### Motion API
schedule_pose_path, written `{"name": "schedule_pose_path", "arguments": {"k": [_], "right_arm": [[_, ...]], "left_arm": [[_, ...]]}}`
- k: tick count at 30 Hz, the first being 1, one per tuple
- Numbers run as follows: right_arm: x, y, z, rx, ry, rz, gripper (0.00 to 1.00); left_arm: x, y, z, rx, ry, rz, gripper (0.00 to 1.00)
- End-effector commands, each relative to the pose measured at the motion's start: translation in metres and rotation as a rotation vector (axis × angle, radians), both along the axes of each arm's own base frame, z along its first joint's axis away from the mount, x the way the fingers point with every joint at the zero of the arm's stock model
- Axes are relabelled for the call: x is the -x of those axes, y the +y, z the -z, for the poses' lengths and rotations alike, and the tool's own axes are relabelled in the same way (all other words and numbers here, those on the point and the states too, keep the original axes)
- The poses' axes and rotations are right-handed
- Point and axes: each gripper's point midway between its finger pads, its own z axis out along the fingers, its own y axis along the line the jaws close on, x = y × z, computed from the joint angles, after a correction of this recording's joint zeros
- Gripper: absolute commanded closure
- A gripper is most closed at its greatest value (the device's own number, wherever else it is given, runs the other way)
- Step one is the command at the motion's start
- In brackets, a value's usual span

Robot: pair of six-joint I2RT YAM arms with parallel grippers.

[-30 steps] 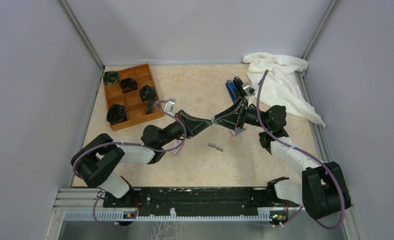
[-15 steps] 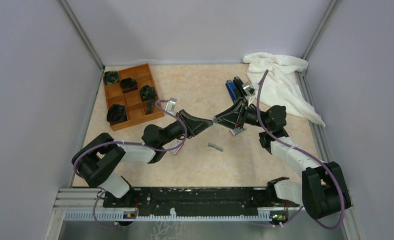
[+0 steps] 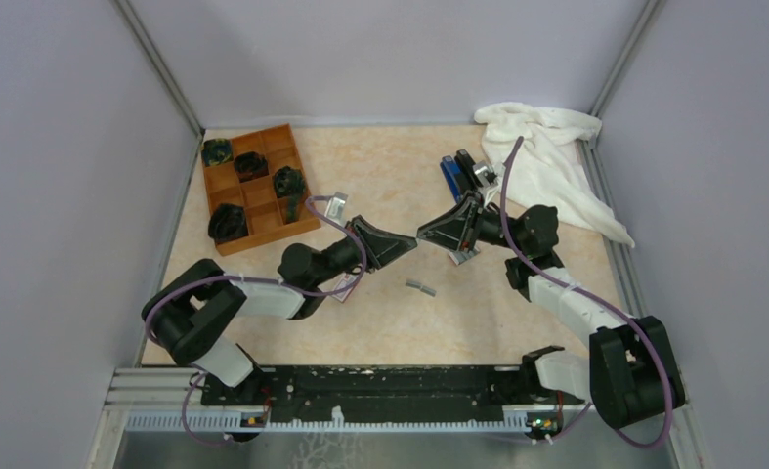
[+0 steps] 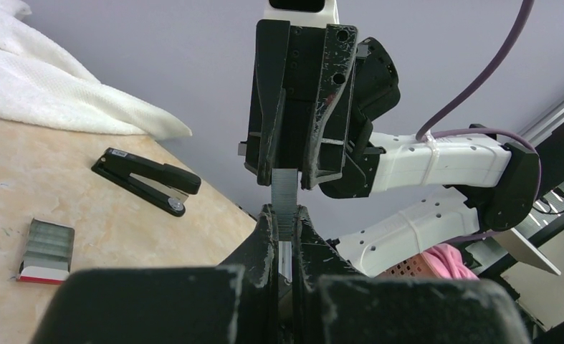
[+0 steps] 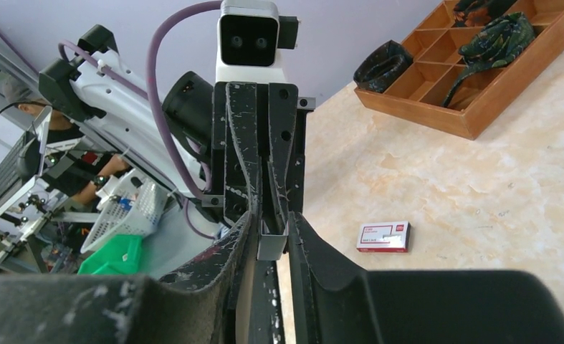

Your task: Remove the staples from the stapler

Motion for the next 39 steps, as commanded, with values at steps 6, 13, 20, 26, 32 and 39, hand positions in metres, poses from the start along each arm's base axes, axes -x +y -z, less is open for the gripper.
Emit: {"name": "schedule_pose_path", "arguments": {"k": [6, 13, 20, 26, 32, 39], "right_arm": [[0.003, 0.002, -0.014, -0.012, -0.082, 0.002, 0.96], [0.002, 0.002, -0.014, 0.008, -0.109, 0.001, 1.00], [-0.014, -0.007, -0.007, 0.095, -0.164, 0.056, 1.00], [-0.049, -0.032, 0.018, 0.353, -0.171, 0.199, 1.00], [-0.071, -0.069, 0.058, 0.665, -0.248, 0.349, 1.00], [-0.092, -0.096, 0.098, 0.868, -0.212, 0.418, 1.00]], "left_arm": [[0.021, 0.015, -0.055, 0.191, -0.200, 0.018, 0.99], [0.018, 0.024, -0.053, 0.188, -0.207, -0.039, 0.57], [0.013, 0.058, -0.027, 0.096, -0.240, -0.221, 0.30], [0.006, 0.070, 0.035, -0.192, -0.220, -0.273, 0.27], [-0.002, 0.074, 0.073, -0.399, -0.187, -0.296, 0.20], [-0.007, 0.092, 0.083, -0.390, -0.177, -0.364, 0.01]]}}
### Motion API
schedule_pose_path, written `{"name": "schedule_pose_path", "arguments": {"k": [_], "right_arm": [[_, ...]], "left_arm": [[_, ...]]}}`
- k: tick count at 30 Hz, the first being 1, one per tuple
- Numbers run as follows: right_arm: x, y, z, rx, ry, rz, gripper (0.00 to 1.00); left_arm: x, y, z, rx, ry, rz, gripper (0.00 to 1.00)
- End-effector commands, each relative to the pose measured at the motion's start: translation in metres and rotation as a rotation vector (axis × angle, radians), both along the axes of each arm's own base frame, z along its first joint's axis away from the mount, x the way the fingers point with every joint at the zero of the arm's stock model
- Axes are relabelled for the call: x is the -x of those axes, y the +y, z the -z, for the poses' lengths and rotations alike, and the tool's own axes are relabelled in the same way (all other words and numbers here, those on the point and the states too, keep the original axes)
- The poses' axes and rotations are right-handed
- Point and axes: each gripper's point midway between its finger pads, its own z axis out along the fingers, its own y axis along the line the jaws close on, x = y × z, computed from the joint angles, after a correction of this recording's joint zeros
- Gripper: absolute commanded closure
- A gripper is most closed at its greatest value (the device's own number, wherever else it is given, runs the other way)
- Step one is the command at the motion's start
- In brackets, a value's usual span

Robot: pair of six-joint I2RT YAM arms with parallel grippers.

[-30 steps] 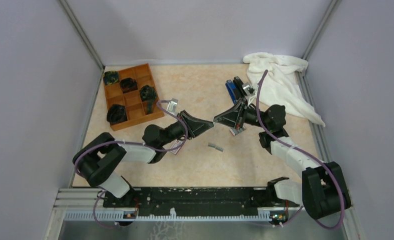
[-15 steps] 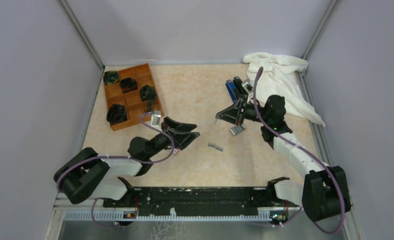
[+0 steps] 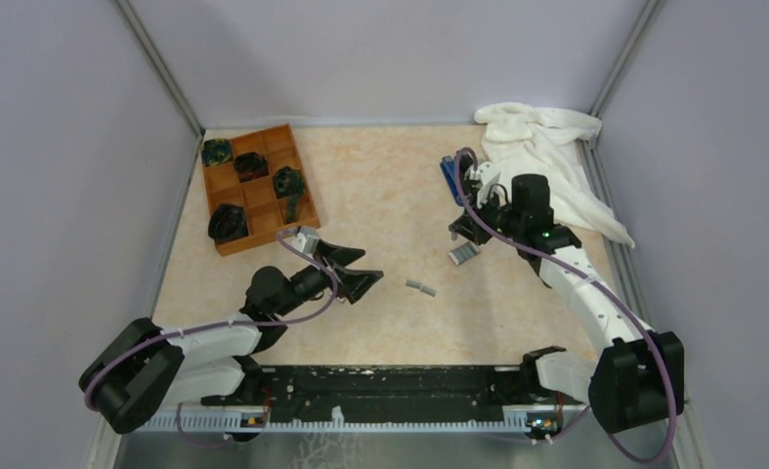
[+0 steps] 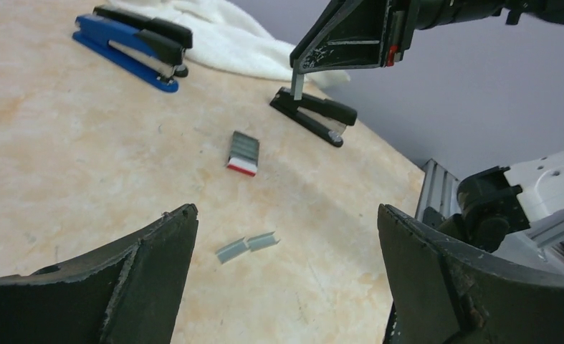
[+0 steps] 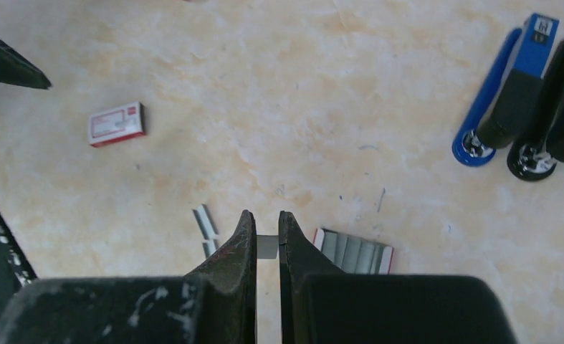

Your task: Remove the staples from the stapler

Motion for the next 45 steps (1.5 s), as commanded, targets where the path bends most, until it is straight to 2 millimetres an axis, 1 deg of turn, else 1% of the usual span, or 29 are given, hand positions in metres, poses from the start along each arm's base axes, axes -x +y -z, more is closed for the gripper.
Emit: {"name": "schedule_pose_path", "arguments": {"k": [1, 5, 7, 10, 14, 16, 17, 20, 24, 29, 32, 38, 45], "right_arm": [[-0.020, -0.023, 0.017, 0.186, -0.018, 0.056, 1.00], [-0.033, -0.028, 0.027, 0.258, 0.013, 0.065, 1.00], [-0.038, -0.027, 0.033, 0.287, 0.028, 0.066, 1.00], [-0.042, -0.023, 0.044, 0.314, 0.052, 0.061, 1.00], [-0.042, -0.017, 0.056, 0.313, 0.085, 0.055, 0.99], [-0.042, -0.014, 0.062, 0.318, 0.096, 0.051, 0.99], [-0.041, -0.013, 0.068, 0.324, 0.107, 0.047, 0.99], [-0.041, -0.010, 0.078, 0.346, 0.125, 0.039, 0.99], [-0.044, -0.012, 0.089, 0.373, 0.134, 0.049, 0.99], [-0.045, -0.018, 0.105, 0.420, 0.154, 0.068, 0.99], [-0.046, -0.021, 0.108, 0.434, 0.155, 0.078, 0.99], [-0.046, -0.025, 0.122, 0.468, 0.184, 0.079, 0.99], [-0.043, -0.023, 0.132, 0.491, 0.203, 0.068, 0.99]], "left_arm": [[-0.005, 0.013, 0.014, -0.019, -0.002, -0.052, 0.01], [-0.010, 0.017, 0.022, 0.008, 0.044, -0.095, 0.01], [-0.010, 0.012, 0.021, 0.029, 0.051, -0.075, 0.01], [-0.009, -0.012, 0.009, 0.058, 0.013, -0.049, 0.01], [-0.008, -0.055, 0.002, -0.059, -0.111, -0.084, 0.00], [-0.007, -0.071, -0.002, -0.102, -0.145, -0.114, 0.01], [-0.007, -0.075, -0.004, -0.117, -0.160, -0.136, 0.01], [-0.007, -0.078, -0.004, -0.148, -0.179, -0.222, 0.00], [0.000, -0.076, -0.008, -0.131, -0.214, -0.263, 0.00], [0.003, -0.071, -0.007, -0.116, -0.227, -0.262, 0.00], [0.003, -0.071, -0.007, -0.112, -0.231, -0.261, 0.00], [0.004, -0.068, -0.007, -0.102, -0.229, -0.265, 0.00], [0.004, -0.068, -0.007, -0.100, -0.228, -0.265, 0.00]]}}
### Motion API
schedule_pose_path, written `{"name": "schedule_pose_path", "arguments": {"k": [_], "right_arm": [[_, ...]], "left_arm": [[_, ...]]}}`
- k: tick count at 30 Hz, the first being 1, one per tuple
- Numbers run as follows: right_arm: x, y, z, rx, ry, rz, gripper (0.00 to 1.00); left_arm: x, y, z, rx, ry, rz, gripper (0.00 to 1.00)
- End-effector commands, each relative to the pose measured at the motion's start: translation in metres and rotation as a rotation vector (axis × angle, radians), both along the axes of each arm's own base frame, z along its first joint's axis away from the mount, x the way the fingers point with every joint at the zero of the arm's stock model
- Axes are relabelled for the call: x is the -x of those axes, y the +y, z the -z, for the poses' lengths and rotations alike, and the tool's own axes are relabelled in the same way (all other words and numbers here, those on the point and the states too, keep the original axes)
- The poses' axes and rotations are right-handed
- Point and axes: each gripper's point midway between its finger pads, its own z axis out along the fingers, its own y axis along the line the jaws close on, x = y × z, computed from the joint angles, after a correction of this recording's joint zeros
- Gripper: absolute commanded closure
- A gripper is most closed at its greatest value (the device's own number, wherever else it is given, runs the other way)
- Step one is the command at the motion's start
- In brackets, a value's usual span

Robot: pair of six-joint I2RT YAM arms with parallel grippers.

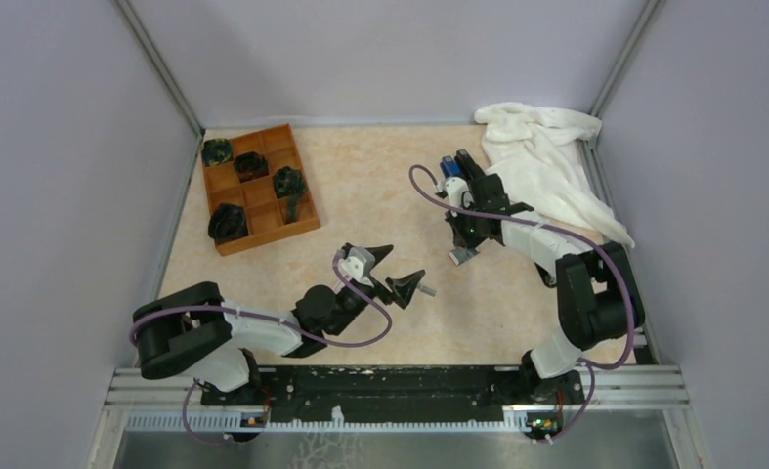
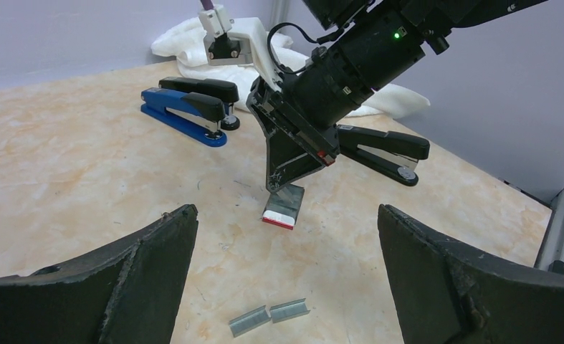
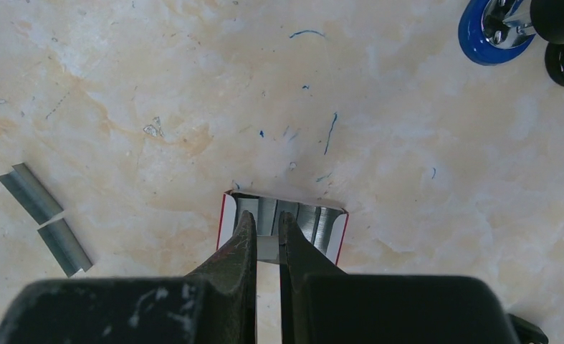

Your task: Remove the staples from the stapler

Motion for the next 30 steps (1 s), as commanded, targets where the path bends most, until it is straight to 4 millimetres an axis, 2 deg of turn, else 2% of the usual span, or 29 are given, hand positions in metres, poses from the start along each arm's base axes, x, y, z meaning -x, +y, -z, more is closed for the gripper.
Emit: {"name": "schedule_pose_path", "arguments": {"k": [1, 30], "right_arm": [[-0.008, 0.006, -0.001, 0.012, -0.030, -0.017, 0.99], [-0.004, 0.003, 0.012, 0.040, 0.014, -0.023, 0.99]], "left_arm": [[0.000, 0.002, -0.007, 0.032, -0.017, -0.011, 0.00], [-0.001, -0.001, -0.007, 0.020, -0.015, -0.007, 0.00]]}}
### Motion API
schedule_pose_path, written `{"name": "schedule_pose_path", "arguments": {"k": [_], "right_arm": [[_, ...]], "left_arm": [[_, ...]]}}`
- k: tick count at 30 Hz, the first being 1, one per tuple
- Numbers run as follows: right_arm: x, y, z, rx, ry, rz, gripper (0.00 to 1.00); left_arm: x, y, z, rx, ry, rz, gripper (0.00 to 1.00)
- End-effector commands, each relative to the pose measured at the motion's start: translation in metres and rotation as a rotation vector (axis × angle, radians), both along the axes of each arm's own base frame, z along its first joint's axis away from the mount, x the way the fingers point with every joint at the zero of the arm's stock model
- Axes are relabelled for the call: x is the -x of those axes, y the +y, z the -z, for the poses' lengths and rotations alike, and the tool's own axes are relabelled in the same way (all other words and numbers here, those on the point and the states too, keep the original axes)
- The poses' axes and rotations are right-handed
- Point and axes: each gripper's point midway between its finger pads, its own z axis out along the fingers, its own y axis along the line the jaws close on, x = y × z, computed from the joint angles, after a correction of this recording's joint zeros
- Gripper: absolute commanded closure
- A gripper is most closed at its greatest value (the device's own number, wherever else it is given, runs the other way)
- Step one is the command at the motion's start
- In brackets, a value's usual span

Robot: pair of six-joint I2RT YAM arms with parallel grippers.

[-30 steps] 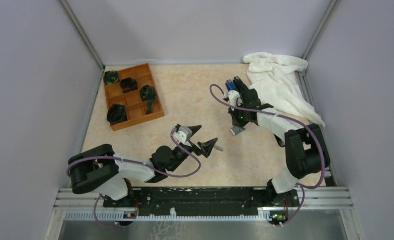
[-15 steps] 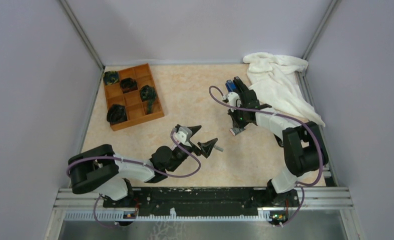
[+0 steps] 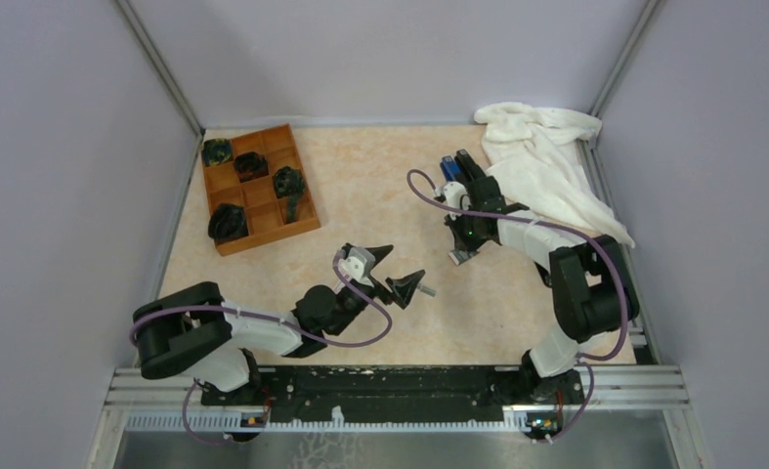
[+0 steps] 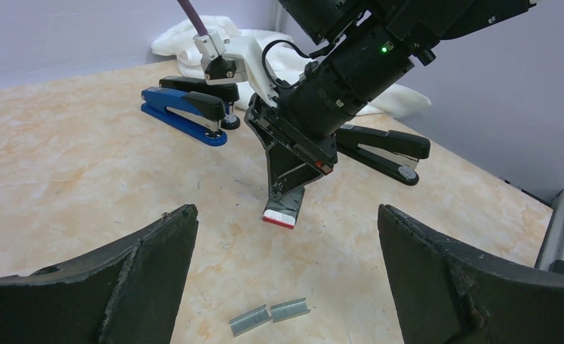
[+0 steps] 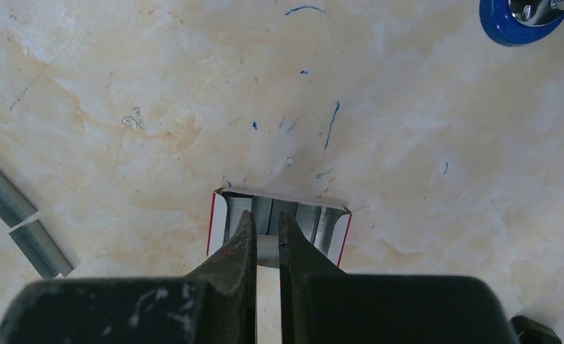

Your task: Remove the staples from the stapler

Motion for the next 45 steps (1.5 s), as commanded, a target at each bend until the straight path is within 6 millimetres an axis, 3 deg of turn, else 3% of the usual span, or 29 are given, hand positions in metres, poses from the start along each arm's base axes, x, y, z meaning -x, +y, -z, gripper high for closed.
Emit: {"name": "schedule_pose_path", "arguments": {"k": [1, 15, 45], "right_arm": [[-0.006, 0.007, -0.004, -0.003, -0.017, -0.027, 0.99], [0.000, 0.015, -0.003, -0.038, 0.021, -0.054, 0.98], [-0.006, 0.019, -0.017, -0.088, -0.008, 0.015, 0.99]], "left_arm": [[-0.001, -0.002, -0.008, 0.022, -0.016, -0.006, 0.00], [-0.002, -0.003, -0.008, 0.019, -0.015, -0.007, 0.00], [-0.002, -0.004, -0.007, 0.014, -0.013, -0.007, 0.00]]}}
